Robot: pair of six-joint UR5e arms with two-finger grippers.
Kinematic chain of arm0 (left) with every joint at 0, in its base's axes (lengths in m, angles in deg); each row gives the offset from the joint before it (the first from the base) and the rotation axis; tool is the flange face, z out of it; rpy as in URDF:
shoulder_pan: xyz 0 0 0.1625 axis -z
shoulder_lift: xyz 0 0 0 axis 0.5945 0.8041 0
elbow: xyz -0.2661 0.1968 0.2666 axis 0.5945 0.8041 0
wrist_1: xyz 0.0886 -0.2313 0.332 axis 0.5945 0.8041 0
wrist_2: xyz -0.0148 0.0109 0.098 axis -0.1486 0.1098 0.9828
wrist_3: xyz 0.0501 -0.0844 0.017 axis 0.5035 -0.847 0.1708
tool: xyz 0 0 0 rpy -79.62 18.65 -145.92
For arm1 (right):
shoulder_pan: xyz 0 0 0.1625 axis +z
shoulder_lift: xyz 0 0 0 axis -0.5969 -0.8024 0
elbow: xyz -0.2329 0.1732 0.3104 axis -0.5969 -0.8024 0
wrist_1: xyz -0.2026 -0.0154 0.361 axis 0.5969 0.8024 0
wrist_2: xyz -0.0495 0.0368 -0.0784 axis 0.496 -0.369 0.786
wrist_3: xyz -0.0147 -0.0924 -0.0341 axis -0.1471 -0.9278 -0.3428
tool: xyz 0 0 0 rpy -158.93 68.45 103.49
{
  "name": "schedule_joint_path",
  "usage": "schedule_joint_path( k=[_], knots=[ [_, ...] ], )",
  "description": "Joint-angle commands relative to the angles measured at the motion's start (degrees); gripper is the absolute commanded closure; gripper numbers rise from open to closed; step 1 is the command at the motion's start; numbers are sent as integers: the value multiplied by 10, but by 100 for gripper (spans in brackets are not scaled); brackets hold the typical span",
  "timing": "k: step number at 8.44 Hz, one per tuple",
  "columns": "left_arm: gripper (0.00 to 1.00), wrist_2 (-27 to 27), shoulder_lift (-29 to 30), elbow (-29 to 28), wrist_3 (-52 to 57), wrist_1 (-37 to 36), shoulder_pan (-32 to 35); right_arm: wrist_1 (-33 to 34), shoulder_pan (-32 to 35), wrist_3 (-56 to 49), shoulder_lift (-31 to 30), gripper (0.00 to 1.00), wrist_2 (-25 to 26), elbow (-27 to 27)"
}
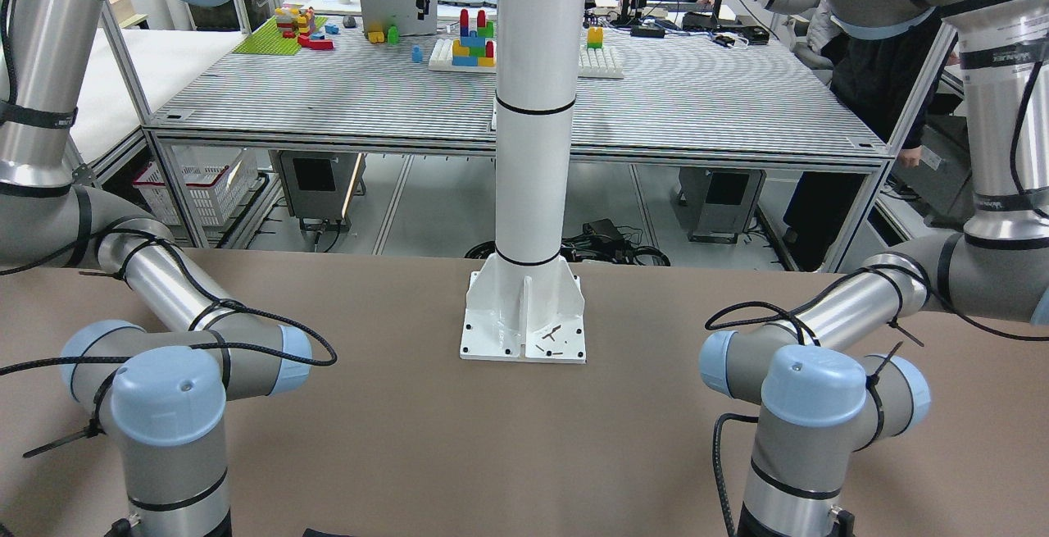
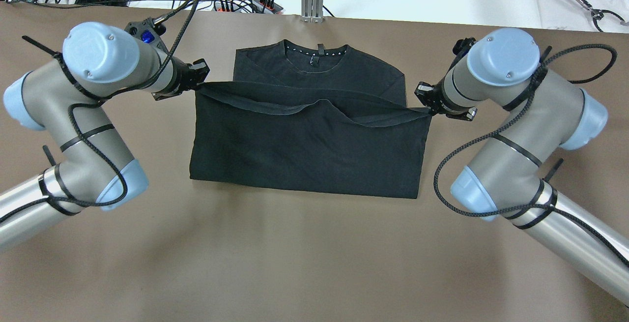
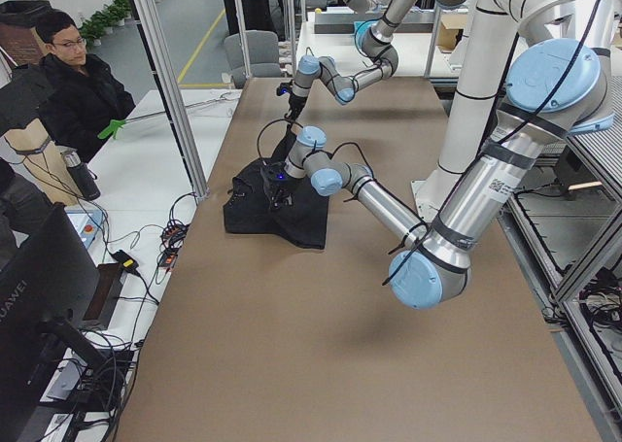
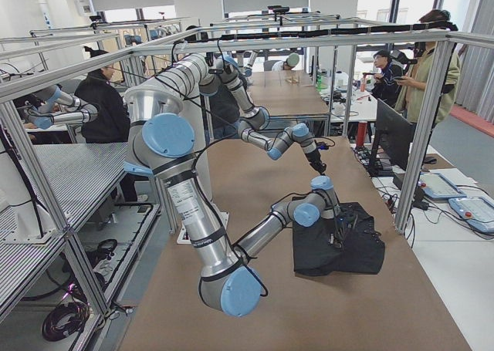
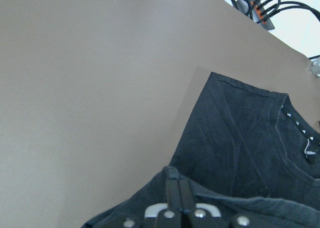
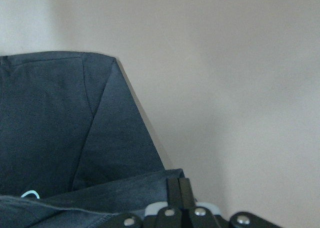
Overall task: Fold clothes
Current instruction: 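Lift the hem and fold it toward the collar with both grippers, then release the hem and raise both grippers above the folded shirt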
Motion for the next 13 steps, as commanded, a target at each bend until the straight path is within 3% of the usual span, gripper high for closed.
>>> schedule_joint_path(
  k=[1, 3, 5, 8, 13],
  knots=[
    [100, 0, 33, -46, 1, 1, 8, -21, 23, -45, 38, 100, 0, -72],
    [100, 0, 37, -84, 11, 33, 22, -30, 35, -63, 77, 100, 1, -134],
    [100, -1, 50, -132, 20, 67, 31, -109, 34, -63, 90, 100, 8, -203],
    [100, -1, 50, -148, 32, 70, 34, -114, 19, -43, 138, 100, 37, -263],
    [98, 0, 59, -211, 38, 134, 35, -121, 15, -41, 140, 100, 44, -278]
  ],
)
